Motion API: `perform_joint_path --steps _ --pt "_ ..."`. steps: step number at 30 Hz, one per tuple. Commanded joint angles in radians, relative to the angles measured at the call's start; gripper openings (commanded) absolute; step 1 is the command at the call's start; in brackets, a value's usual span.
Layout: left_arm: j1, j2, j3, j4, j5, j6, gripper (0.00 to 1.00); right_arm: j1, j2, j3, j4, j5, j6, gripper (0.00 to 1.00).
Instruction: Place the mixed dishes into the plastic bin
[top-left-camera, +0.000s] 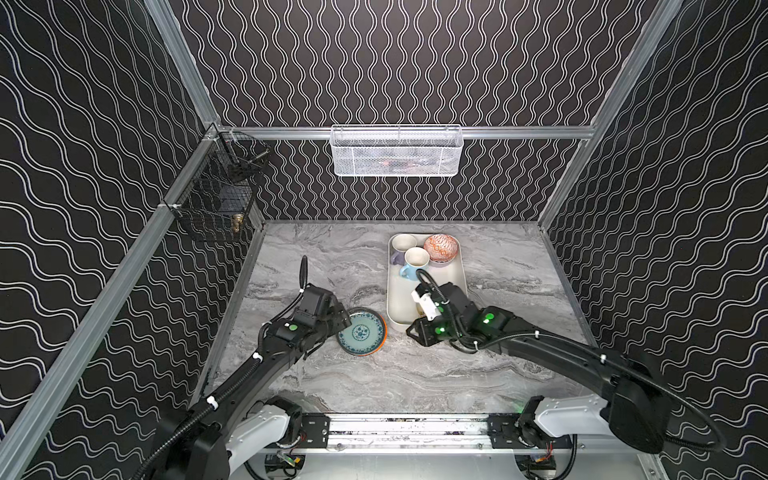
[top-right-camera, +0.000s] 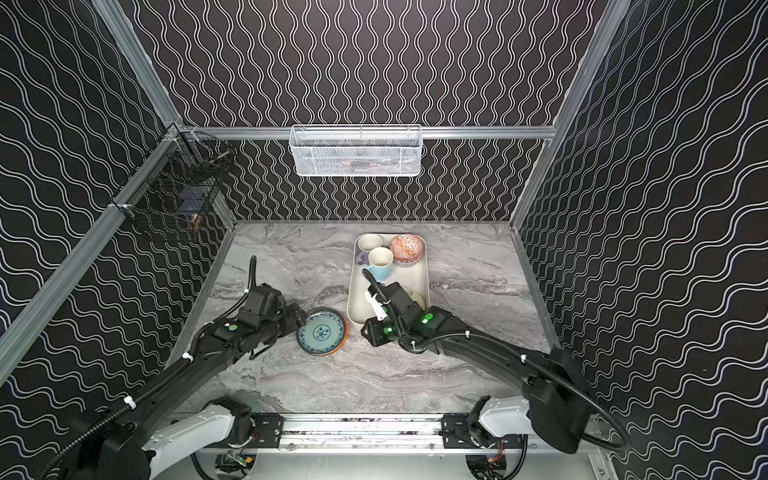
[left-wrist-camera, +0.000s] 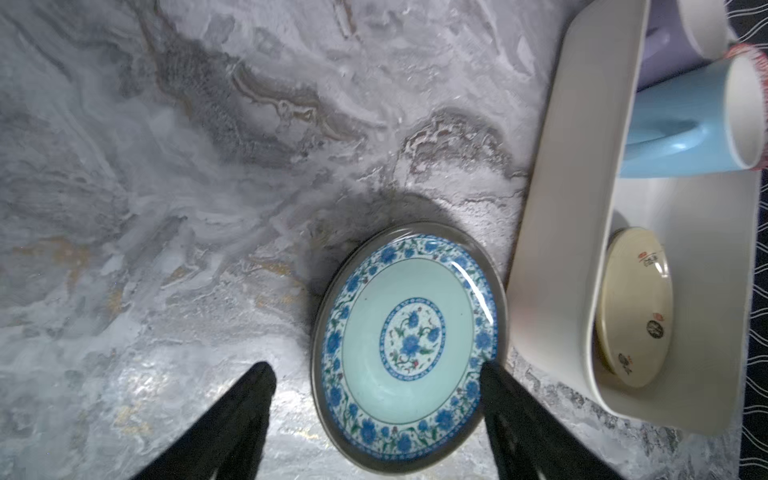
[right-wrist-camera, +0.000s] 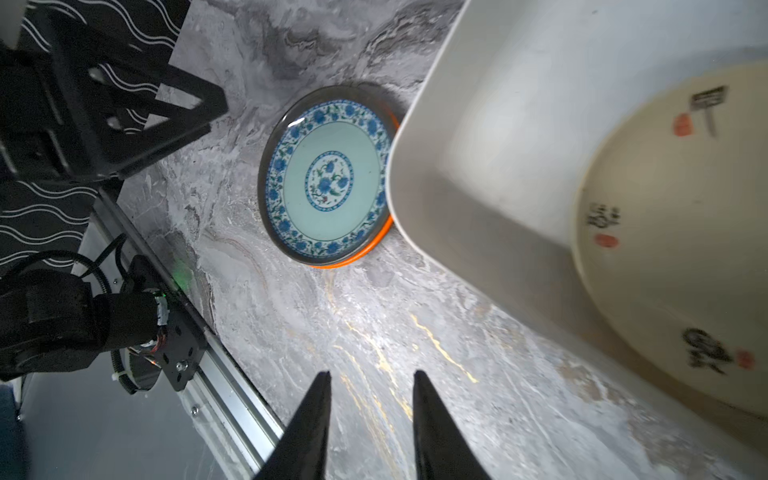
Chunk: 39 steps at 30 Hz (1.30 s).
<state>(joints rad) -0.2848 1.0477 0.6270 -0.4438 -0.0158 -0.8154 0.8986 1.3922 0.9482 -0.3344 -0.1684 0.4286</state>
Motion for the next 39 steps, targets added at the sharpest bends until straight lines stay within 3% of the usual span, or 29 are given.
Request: perform_joint_path --steps 1,13,39 --pt "0.033 0.016 -0.027 0.048 0.05 0.005 0.81 0.041 0.078 0.072 0.032 0.033 0.009 0.32" --pt "0.127 0.047 -0.105 0.136 0.138 0.013 0.79 0.098 0.346 0.227 -0.025 0.059 -0.016 0.32" --pt "0.141 0.052 -0.099 0.144 0.189 0.064 0.76 0.104 0.54 0.359 -0.091 0.115 -0.018 0.32"
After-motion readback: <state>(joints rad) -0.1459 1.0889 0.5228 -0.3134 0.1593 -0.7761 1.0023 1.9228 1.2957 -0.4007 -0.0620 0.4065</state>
